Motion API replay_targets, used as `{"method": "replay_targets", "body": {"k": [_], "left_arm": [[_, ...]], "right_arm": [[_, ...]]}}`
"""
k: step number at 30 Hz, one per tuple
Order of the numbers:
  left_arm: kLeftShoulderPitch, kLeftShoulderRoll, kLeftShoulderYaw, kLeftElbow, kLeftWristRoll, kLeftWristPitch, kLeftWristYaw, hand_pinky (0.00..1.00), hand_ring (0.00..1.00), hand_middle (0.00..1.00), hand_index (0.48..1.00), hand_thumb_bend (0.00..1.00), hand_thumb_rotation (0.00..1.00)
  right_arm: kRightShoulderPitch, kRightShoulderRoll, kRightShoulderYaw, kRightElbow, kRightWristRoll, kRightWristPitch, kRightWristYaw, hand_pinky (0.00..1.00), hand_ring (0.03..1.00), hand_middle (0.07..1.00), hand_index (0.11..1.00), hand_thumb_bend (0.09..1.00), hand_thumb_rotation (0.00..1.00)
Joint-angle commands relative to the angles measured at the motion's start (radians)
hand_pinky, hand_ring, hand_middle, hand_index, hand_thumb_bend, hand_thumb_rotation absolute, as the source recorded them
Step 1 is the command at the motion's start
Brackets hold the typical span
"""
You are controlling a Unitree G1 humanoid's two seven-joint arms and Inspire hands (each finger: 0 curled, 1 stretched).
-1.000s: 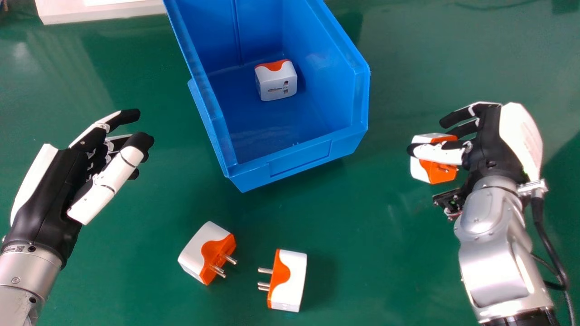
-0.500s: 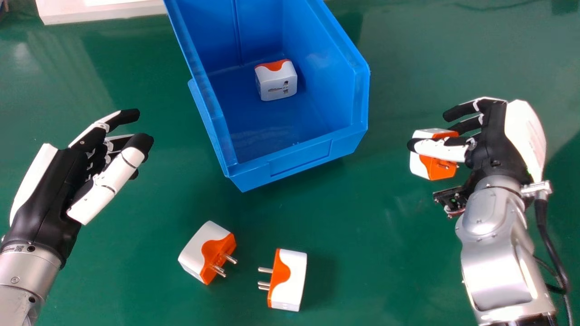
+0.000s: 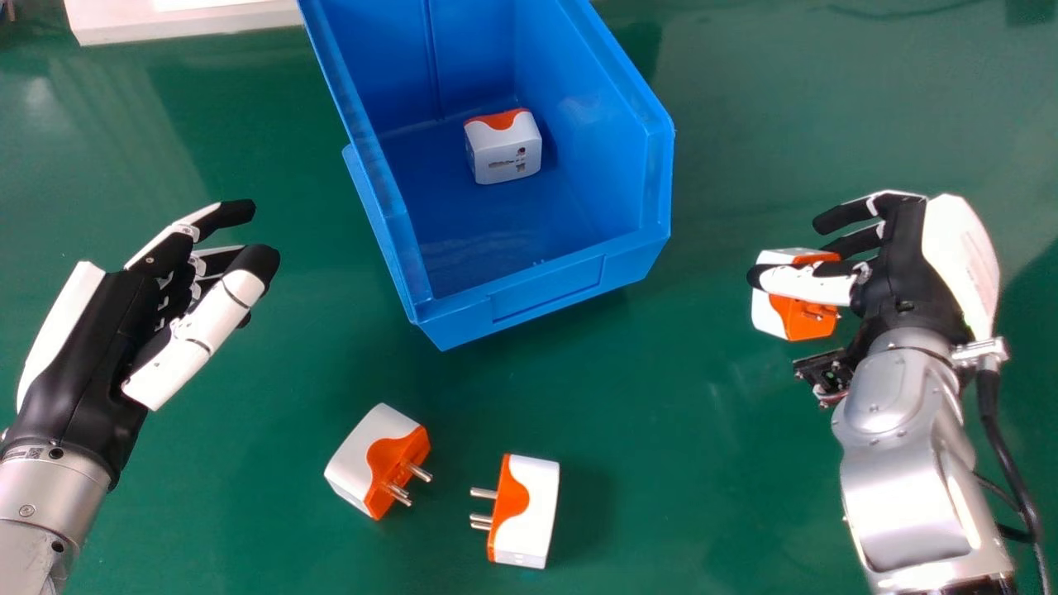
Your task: Pick all objects and put in blue box
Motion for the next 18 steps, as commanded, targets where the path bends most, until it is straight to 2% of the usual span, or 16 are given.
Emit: {"method": "replay_targets", "body": {"k": [1,10,18], "left_arm": [[0.000,0.014,0.016,-0.028,-0.007,-0.002,0.001,0.70,0.74,0.76,0.855,0.63,0.75],[-0.003,0.016,0.017,-0.025,-0.007,-0.003,0.000,0.69,0.74,0.76,0.854,0.63,0.75],[-0.004,0.016,0.017,-0.025,-0.005,-0.005,0.000,0.69,0.74,0.76,0.853,0.63,0.74]], "right_arm": [[0.003,-0.009,-0.004,-0.035,-0.004,-0.015,-0.011,0.31,0.408,0.501,0.548,0.489,0.00],[-0.004,-0.011,-0.001,-0.031,-0.007,0.003,-0.004,0.31,0.401,0.491,0.553,0.488,0.00],[0.038,-0.012,0.016,-0.139,-0.017,0.015,0.020,0.31,0.404,0.500,0.547,0.489,0.00]]}}
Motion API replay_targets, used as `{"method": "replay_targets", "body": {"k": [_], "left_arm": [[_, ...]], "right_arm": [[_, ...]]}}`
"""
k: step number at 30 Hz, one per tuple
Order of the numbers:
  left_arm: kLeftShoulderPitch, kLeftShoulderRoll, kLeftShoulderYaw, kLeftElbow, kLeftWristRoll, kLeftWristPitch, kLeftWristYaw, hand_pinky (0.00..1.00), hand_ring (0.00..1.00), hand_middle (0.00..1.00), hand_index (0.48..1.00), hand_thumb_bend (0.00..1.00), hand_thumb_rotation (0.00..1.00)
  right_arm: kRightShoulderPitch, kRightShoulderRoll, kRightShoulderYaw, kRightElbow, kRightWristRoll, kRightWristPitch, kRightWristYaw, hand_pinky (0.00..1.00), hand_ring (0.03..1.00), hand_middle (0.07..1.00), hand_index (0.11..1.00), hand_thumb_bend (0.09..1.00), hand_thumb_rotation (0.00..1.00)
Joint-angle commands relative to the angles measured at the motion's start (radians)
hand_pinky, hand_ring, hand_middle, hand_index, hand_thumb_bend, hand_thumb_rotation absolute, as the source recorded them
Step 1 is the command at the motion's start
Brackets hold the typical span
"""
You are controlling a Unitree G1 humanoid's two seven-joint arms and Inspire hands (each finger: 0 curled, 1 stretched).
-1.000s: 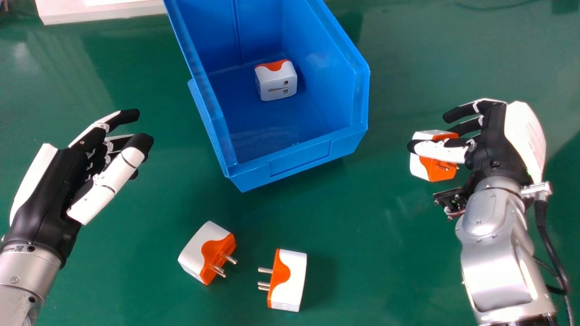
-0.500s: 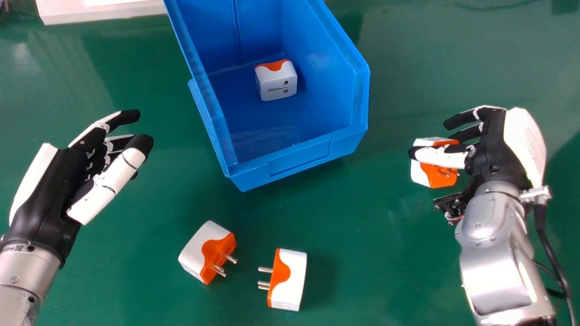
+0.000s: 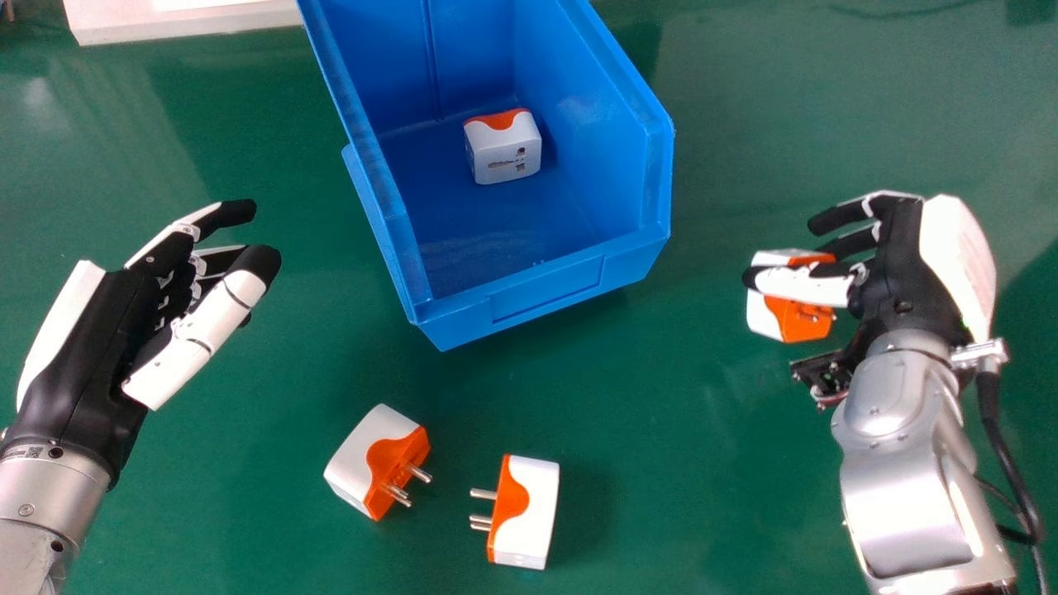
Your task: Pick all objects and put in blue box
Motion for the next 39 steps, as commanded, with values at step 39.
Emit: {"method": "replay_targets", "body": {"k": [39], "left_arm": [[-0.026,0.019,0.010,-0.009,0.003,0.002,0.004,0.68,0.73,0.76,0.850,0.64,0.74]], "right_arm": [[0.252,0.114,0.213,-0.527,-0.092,0.018,0.073,0.34,0.415,0.505,0.527,0.494,0.00]]}}
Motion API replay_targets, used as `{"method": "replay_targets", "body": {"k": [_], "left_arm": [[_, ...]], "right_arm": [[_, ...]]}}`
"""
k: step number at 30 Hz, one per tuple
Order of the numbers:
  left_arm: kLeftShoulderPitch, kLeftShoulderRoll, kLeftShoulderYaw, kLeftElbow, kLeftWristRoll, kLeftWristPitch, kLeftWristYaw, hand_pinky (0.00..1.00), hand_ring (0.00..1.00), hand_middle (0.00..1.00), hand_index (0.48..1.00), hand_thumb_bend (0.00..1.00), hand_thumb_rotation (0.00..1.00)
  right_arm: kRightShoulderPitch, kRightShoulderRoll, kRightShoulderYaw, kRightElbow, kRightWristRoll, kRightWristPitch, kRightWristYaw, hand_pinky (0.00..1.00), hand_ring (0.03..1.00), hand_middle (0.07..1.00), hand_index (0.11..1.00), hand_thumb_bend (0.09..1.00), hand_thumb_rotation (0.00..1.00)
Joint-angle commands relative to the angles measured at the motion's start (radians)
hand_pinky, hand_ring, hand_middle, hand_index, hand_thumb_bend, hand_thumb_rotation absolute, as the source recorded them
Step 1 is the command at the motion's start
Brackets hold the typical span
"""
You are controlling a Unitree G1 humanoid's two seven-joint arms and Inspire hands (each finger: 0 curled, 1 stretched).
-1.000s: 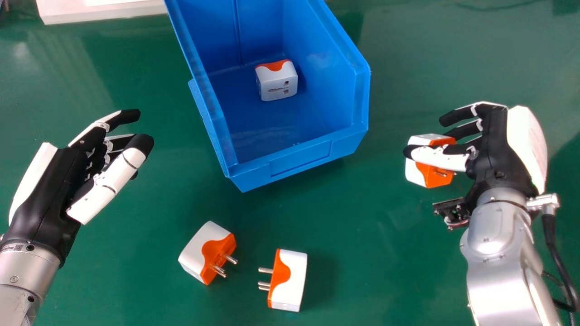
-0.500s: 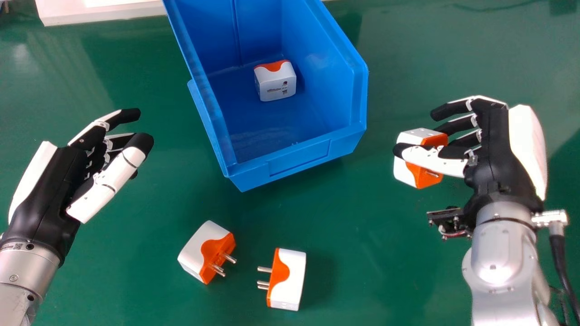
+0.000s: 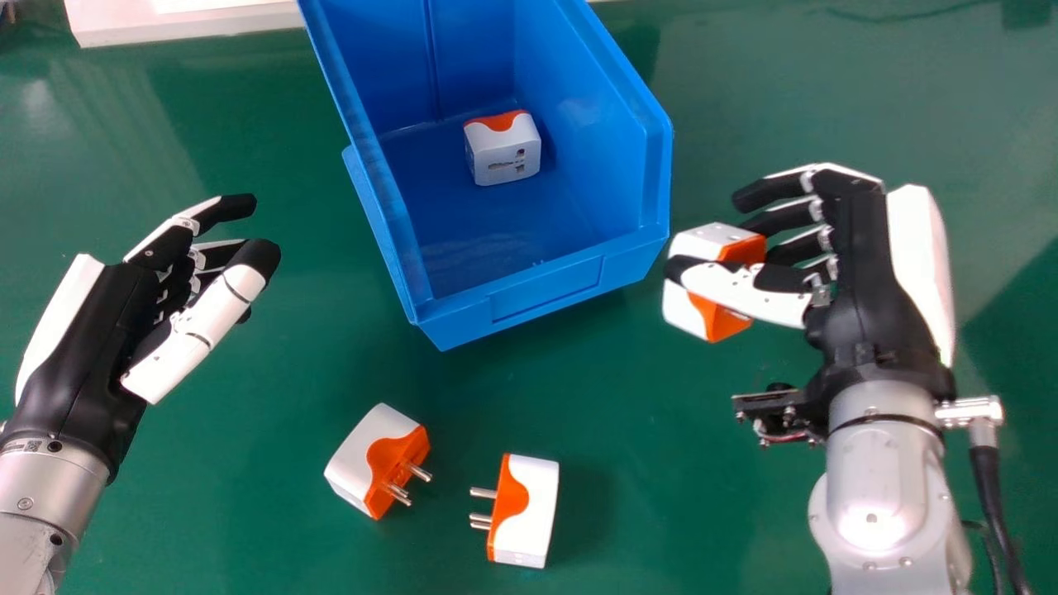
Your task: Pick all objects and put in blue box
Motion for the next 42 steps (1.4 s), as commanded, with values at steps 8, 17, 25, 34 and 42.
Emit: {"method": "replay_targets", "body": {"k": [8,17,25,34,42], "left_arm": [[-0.016,0.012,0.004,-0.019,0.004,0.004,0.005,0.68,0.73,0.76,0.848,0.64,0.74],[-0.014,0.010,0.003,-0.026,0.001,0.013,0.002,0.68,0.73,0.75,0.846,0.63,0.73],[-0.009,0.009,0.006,-0.035,-0.004,0.013,-0.003,0.67,0.73,0.75,0.844,0.64,0.73],[0.001,0.001,0.007,-0.052,-0.011,0.026,-0.004,0.67,0.73,0.75,0.842,0.64,0.72],[0.013,-0.004,0.008,-0.078,-0.022,0.043,-0.002,0.67,0.72,0.75,0.840,0.63,0.72]], "right_arm": [[-0.037,0.018,0.039,-0.037,-0.040,-0.004,0.035,0.34,0.418,0.508,0.522,0.494,0.00],[-0.091,0.024,0.049,-0.022,-0.036,-0.001,0.066,0.35,0.421,0.509,0.514,0.495,0.00],[-0.152,0.051,0.047,0.024,-0.029,-0.001,0.066,0.35,0.417,0.507,0.514,0.495,0.00],[-0.237,0.060,0.036,0.086,-0.031,0.015,0.078,0.35,0.411,0.499,0.519,0.495,0.00],[-0.319,0.072,0.027,0.176,-0.018,0.004,0.065,0.35,0.417,0.501,0.514,0.495,0.00]]}}
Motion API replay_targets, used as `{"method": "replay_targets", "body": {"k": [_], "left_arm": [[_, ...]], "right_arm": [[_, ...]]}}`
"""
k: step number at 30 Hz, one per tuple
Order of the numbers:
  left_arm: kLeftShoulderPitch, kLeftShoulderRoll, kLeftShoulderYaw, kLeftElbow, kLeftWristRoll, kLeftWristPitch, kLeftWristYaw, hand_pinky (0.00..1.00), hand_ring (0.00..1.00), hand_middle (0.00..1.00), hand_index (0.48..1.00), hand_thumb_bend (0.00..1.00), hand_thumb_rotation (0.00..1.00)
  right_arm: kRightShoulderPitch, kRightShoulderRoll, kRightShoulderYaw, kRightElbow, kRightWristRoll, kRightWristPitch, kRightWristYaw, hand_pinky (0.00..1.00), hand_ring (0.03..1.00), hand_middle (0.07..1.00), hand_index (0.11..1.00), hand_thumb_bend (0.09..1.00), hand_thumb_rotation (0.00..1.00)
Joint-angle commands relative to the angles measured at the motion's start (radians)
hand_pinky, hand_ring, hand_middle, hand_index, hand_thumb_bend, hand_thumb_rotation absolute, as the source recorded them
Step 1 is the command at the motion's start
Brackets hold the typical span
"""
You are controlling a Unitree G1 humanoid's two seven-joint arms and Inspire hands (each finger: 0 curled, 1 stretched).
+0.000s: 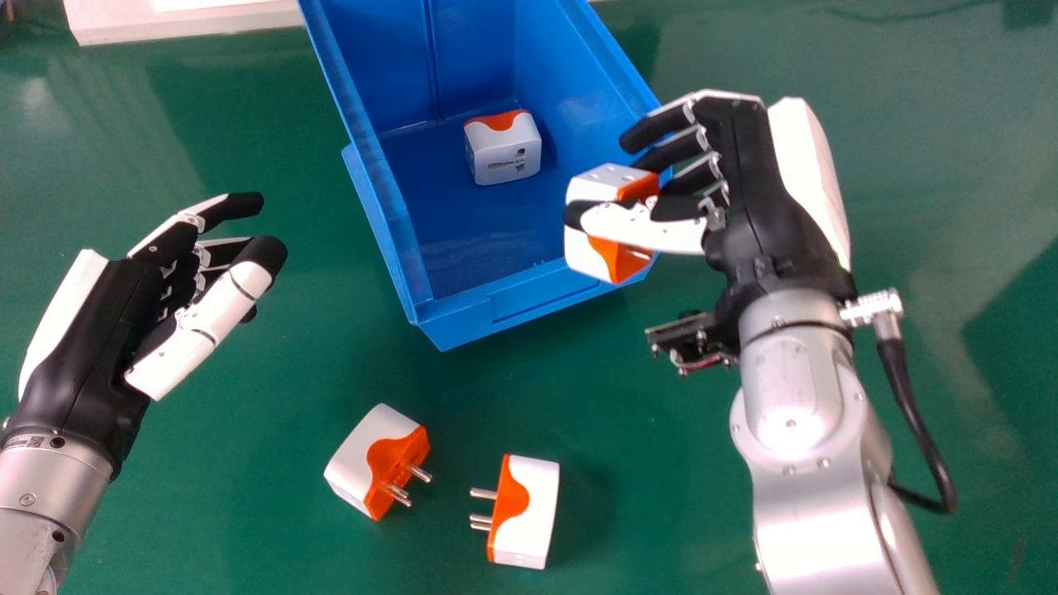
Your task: Pick all objects and put in blue box
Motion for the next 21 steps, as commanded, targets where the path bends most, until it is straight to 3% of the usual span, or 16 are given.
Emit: {"method": "replay_targets", "body": {"k": [1,21], "left_arm": [[0.005,0.000,0.011,-0.031,-0.013,0.002,0.002,0.67,0.72,0.75,0.840,0.63,0.72],[0.015,0.000,0.006,-0.048,-0.002,0.002,0.007,0.67,0.72,0.75,0.838,0.64,0.71]], "right_arm": [[-0.048,0.016,-0.007,0.012,0.000,-0.021,-0.016,0.35,0.417,0.501,0.514,0.495,0.00],[-0.247,0.015,0.018,0.277,0.007,-0.065,-0.003,0.35,0.418,0.504,0.536,0.493,0.00]]}}
